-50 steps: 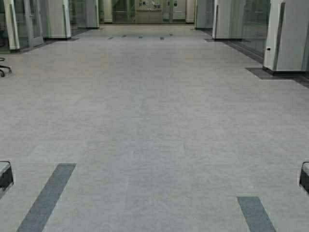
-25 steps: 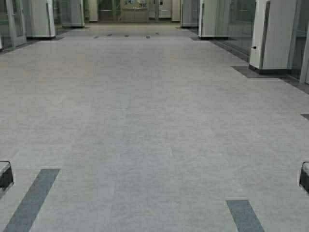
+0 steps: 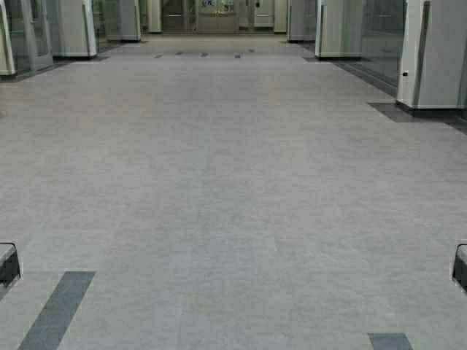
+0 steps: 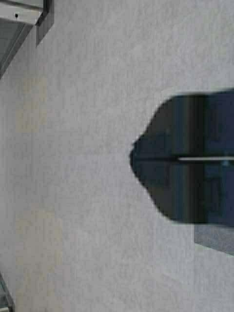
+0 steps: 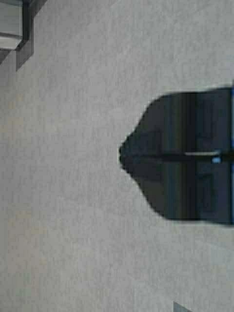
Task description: Navigate to elevator, push the call button, then enter the elevator
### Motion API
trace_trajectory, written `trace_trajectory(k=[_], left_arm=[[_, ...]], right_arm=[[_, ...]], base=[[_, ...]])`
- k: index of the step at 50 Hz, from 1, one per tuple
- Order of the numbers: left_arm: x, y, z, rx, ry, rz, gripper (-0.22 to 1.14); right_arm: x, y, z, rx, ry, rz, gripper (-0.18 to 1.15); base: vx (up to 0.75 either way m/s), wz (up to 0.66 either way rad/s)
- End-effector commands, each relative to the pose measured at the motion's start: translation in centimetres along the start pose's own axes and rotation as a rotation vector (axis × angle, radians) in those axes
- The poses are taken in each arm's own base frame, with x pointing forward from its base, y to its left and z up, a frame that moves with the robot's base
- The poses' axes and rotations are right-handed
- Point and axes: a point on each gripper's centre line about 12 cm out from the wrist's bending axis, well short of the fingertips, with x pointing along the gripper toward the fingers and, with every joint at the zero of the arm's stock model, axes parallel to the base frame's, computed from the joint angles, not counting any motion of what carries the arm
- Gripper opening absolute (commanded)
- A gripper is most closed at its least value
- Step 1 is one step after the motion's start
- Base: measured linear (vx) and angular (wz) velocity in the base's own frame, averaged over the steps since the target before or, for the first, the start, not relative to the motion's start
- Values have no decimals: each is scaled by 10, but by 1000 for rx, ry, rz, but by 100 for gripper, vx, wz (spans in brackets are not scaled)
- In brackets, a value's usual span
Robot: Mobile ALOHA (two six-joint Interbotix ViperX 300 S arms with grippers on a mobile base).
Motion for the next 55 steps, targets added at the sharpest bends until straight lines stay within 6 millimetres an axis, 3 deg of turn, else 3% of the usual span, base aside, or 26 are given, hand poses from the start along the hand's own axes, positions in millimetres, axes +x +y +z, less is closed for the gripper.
trace_trajectory(k=[1,55], left_arm=[[2,0,3,9,-25,0,2],[1,0,1,12,-64,-1,2]], right_arm=[[1,0,5,1,-17,-1,7],[1,0,6,117,-40,3,7]], base=[[48,22],[54,11]])
